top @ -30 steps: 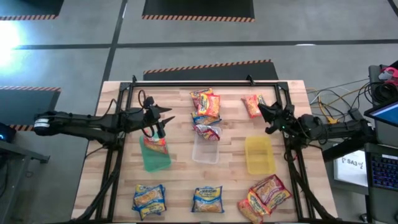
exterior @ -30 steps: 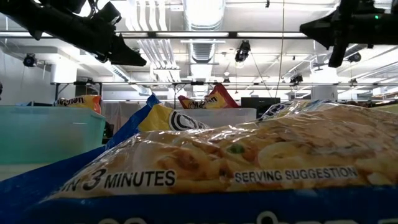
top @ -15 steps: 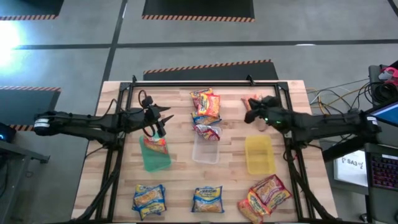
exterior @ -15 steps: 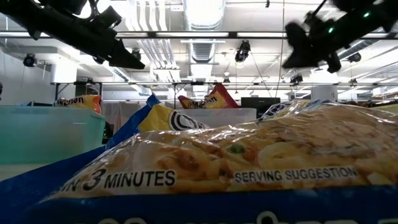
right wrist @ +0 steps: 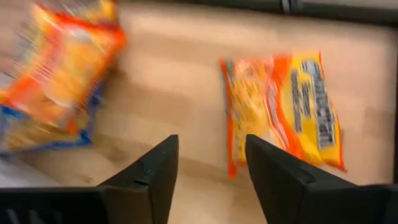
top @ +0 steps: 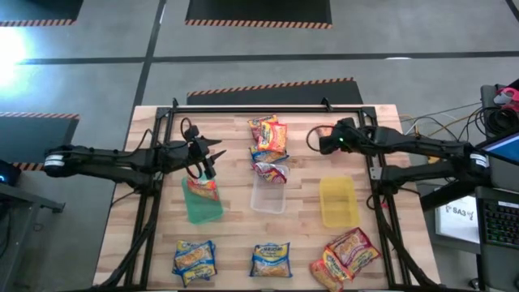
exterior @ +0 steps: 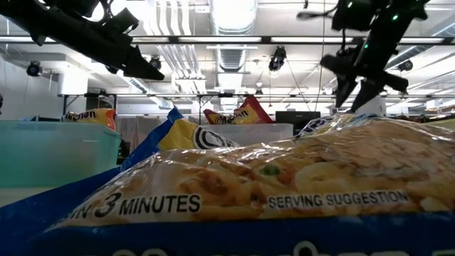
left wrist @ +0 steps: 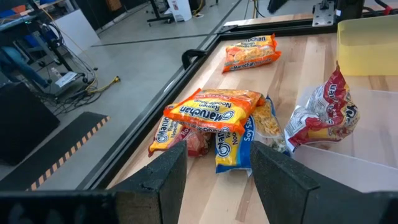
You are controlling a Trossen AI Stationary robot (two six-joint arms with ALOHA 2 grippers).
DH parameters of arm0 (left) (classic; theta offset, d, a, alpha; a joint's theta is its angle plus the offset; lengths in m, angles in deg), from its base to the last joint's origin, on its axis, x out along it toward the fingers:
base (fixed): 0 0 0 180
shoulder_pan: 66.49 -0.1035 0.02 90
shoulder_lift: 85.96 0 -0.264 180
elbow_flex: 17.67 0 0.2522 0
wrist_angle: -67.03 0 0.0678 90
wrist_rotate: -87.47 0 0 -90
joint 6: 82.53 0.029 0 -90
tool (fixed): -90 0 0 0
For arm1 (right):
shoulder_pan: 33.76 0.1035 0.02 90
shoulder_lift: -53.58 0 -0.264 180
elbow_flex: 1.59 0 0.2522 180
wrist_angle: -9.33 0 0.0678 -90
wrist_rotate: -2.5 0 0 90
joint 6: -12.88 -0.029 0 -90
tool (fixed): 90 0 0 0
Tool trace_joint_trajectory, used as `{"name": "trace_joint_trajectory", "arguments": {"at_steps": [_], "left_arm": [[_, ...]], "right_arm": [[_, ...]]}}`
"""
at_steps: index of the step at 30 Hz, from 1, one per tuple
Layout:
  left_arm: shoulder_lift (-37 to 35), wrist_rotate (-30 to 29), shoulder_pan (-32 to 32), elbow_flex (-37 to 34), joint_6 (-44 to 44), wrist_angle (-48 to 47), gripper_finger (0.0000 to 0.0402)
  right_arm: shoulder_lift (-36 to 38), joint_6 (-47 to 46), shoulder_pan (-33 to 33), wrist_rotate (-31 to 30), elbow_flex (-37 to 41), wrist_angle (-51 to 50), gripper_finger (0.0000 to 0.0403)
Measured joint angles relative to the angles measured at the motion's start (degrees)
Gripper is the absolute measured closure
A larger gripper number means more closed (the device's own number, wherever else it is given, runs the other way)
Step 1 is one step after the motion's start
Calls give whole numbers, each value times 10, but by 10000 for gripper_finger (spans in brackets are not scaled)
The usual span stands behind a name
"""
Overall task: Sort Maruchan noodles
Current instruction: Put the orange noodle pack into the green bin
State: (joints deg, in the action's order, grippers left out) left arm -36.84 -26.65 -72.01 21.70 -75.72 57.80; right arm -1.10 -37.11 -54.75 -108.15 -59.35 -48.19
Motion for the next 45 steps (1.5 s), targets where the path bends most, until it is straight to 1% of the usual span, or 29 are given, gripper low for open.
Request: {"name": "trace_joint_trajectory", "arguments": {"at_steps": [3,7,12,17,21,27,33,36,42,45], "left_arm": [[0,0,0,0,0,0,243],[-1,0,0,0,1,-7,243],[-1,0,0,0,2,-22,243],[-2,0,0,0,2,-26,243],[-2,-10,0,0,7,-26,243],[-2,-14,0,0,17,-25,243],[-2,-15,0,0,17,-25,243],[-2,-15,0,0,17,-25,243],[-2,-15,0,0,17,-25,243],[-2,-15,0,0,17,-25,243]], "right_arm": [[-33,-14,-35,37,-7,-8,209],[-78,-23,-92,75,-7,-28,211],[-119,20,-160,91,-11,-35,223],[-151,65,-217,93,-18,-35,229],[-182,90,-255,116,-18,-33,228],[-231,132,-291,119,-18,-7,227],[-263,167,-313,122,-18,14,227],[-263,170,-316,122,-18,13,227],[-233,177,-316,124,-18,13,227],[-231,175,-314,137,-18,16,227]]}}
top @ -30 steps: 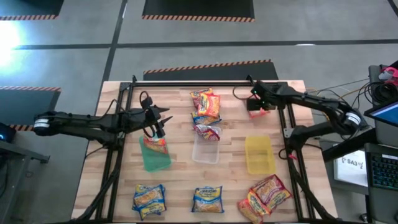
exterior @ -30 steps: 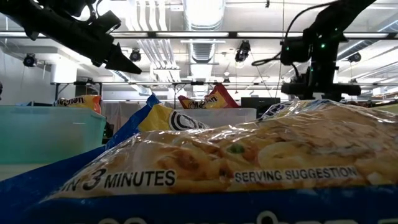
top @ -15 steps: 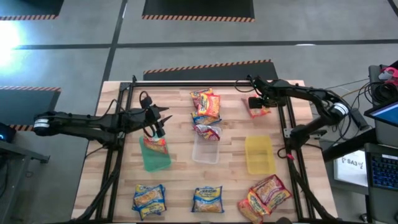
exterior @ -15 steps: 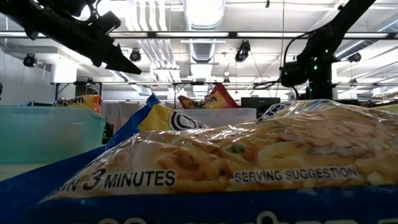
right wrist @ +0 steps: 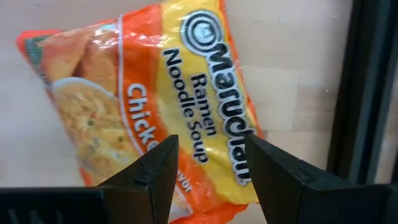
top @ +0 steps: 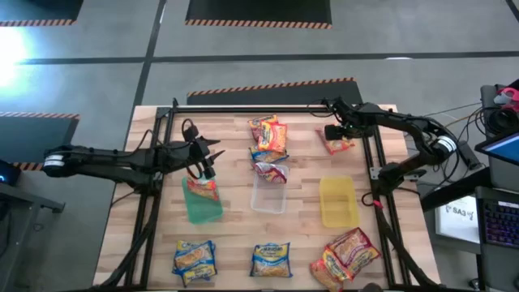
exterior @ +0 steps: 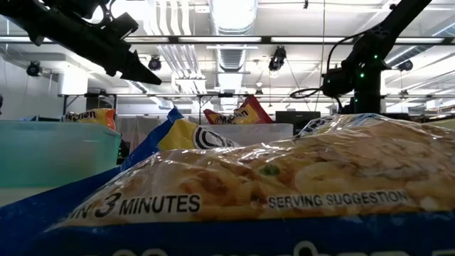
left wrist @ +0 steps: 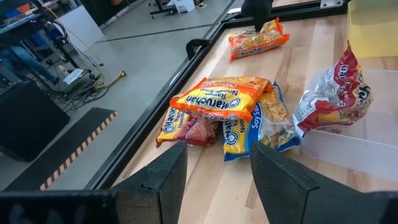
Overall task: Sort Maruchan noodles
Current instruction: Put the orange noodle pack into the green bin
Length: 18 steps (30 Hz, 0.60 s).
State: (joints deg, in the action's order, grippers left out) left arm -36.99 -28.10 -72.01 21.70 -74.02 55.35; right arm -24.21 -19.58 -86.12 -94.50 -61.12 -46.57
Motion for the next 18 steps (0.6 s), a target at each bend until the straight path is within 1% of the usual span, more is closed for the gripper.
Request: {"name": "trace_joint_trajectory", "arguments": {"at_steps": [6,14,18], "left_arm": [[0,0,0,0,0,0,243],[0,0,0,0,-2,0,243],[0,0,0,0,-2,0,243]], "right_arm": [[-24,-5,24,3,1,30,227],[-41,-1,67,97,1,40,227],[-28,1,83,101,1,39,227]]}}
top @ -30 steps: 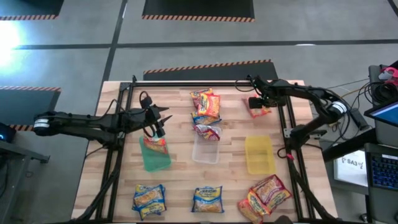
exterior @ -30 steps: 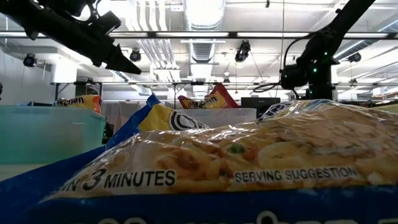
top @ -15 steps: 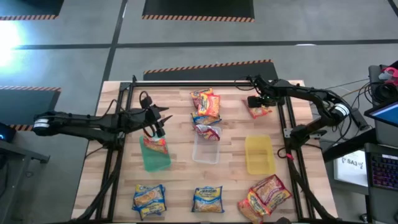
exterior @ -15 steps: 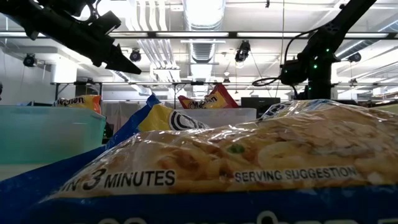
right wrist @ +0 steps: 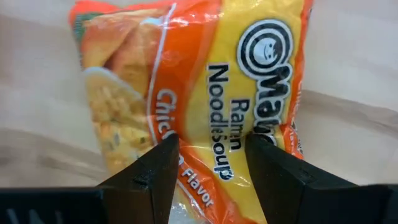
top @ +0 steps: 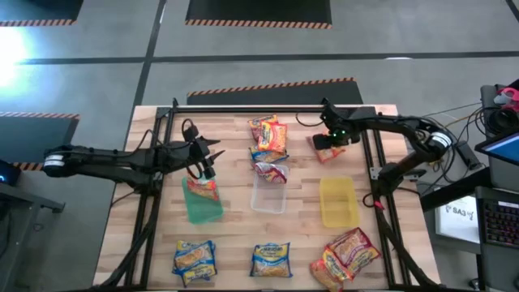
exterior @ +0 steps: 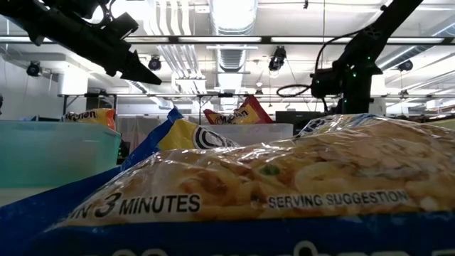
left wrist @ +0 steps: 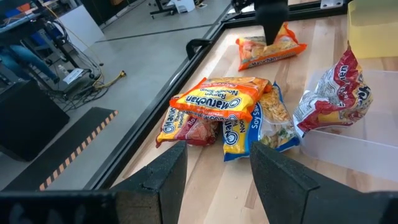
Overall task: Sort Maruchan noodles
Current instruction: Put the orange noodle pack into the green bin
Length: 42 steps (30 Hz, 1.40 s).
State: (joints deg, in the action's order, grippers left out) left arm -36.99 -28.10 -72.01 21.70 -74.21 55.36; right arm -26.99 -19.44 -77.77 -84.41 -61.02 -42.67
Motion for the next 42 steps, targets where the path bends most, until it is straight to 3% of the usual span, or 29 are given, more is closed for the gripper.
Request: {"name": "trace_joint_trajectory", "arguments": {"at_steps": [5,12,25,36,42], "left_arm": [[0,0,0,0,-3,0,243],[0,0,0,0,-4,0,243],[0,0,0,0,-4,0,243],[0,0,0,0,-4,-1,243],[0,0,0,0,-4,-1,243]], "right_arm": [[31,0,2,-4,0,1,227],[45,-11,1,-90,0,0,227],[-41,5,-14,-90,0,13,227],[-75,29,-17,-46,-1,61,229],[-63,30,-16,-39,-1,64,280]]}}
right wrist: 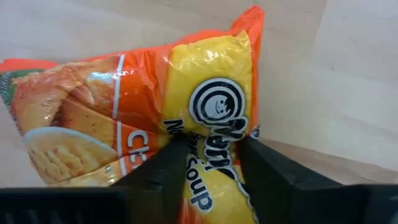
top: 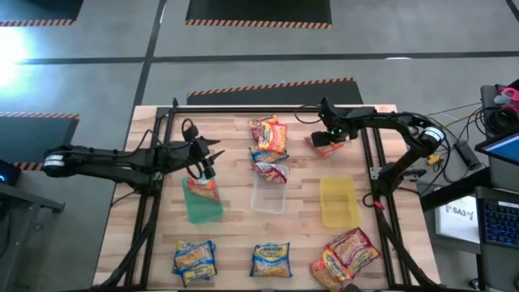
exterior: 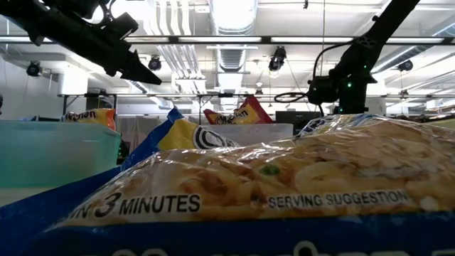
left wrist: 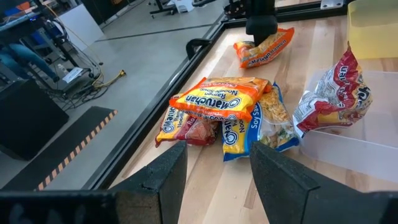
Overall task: Sort Maruchan noodles
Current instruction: Put the orange noodle pack into the green bin
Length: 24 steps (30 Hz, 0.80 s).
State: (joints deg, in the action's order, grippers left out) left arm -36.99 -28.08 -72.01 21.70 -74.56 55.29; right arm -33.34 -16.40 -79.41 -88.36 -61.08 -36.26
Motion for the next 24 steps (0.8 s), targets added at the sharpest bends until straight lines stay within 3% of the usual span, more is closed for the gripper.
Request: {"name": "trace_joint_trajectory", "arguments": {"at_steps": [7,24], "left_arm": [[0,0,0,0,-3,0,243],[0,2,0,0,-13,16,243]], "right_arm": [[-1,24,0,33,0,4,382],[122,25,1,42,3,8,392]]}}
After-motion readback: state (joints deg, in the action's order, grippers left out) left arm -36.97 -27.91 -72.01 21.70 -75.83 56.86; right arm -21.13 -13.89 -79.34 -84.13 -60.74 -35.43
